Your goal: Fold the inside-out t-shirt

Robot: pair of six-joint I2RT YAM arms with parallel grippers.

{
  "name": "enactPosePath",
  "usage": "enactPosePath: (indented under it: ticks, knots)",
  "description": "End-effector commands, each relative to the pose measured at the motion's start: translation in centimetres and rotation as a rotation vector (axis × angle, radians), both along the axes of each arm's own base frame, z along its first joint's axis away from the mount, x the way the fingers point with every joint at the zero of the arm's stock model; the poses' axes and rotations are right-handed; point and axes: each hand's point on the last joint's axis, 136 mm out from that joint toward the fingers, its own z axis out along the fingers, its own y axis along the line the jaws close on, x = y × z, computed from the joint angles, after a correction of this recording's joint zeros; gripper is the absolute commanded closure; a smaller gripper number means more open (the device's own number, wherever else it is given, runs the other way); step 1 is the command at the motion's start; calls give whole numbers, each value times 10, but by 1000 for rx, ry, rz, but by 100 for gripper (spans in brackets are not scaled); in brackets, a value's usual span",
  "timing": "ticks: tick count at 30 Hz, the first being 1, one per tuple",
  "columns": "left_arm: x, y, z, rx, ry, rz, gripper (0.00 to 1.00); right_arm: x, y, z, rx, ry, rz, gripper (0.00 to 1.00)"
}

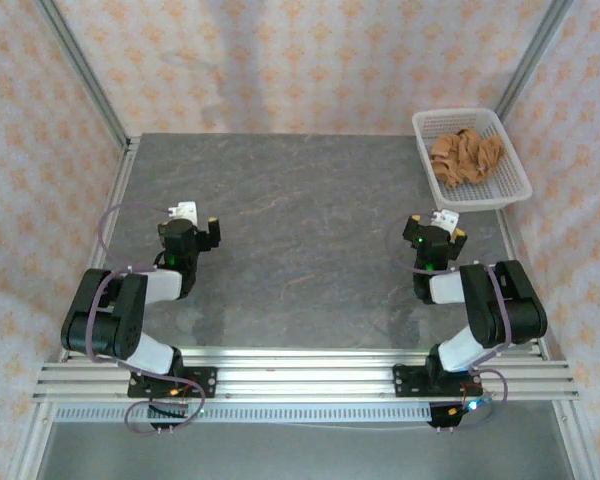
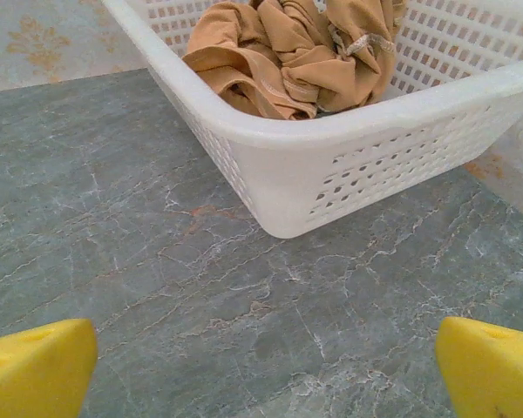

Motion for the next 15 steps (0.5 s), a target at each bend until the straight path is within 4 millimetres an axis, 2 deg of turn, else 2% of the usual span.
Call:
enactPosePath:
  ticks: [1, 15]
  knots:
    - [4, 2, 6, -5, -25, 1, 0, 6, 6, 6, 5, -29, 38, 1]
    - [4, 2, 6, -8, -25, 1, 0, 6, 7, 6, 7, -26, 41, 1]
